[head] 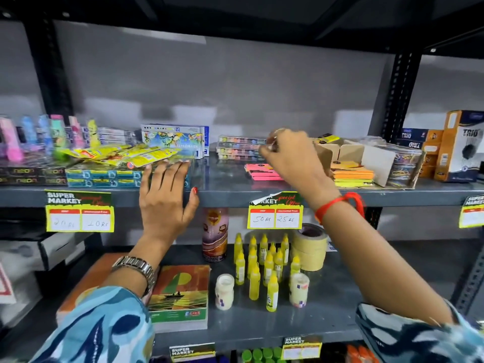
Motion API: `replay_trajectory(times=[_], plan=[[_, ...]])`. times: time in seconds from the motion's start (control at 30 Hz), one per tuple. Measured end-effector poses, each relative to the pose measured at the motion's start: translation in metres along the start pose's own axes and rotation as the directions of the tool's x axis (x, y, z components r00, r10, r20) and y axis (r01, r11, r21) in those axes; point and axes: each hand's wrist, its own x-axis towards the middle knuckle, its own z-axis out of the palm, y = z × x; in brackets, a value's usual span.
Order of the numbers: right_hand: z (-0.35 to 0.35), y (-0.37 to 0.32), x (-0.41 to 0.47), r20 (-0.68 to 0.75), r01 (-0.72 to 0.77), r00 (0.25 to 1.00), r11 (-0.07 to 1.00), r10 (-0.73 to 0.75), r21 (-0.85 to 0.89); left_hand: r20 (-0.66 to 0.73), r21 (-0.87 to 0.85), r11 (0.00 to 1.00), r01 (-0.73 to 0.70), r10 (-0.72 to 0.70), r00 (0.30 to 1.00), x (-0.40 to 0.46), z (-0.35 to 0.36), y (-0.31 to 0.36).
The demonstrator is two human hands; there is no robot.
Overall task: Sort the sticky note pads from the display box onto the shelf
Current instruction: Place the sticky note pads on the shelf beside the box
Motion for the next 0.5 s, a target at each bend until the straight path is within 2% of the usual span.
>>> replay_trajectory(times=[0.1,0.2,0.4,0.5], plan=[[0.019,-0.012,0.005,0.264,-0.011,0.963,0.991,0.047,-0.135,0.004,-0.014,1.000,0.002,-0.002,1.000,0.001,-0.003,0.002],[0.030,-0.012,0.014,0.411,-0.029,0.904,0.974,0.122,-0.227,0.022,-0.013,1.000,0.002,-0.002,1.000,0.002,-0.004,0.002],[0.041,-0.011,0.032,0.569,-0.066,0.784,0.944,0.249,-0.322,0.030,-0.002,1.000,0.001,-0.001,1.000,0.001,-0.003,0.000],[0.041,-0.013,0.038,0.600,-0.105,0.743,0.937,0.297,-0.334,0.036,-0.002,1.000,0.002,-0.002,0.999,0.001,-0.002,0.000]])
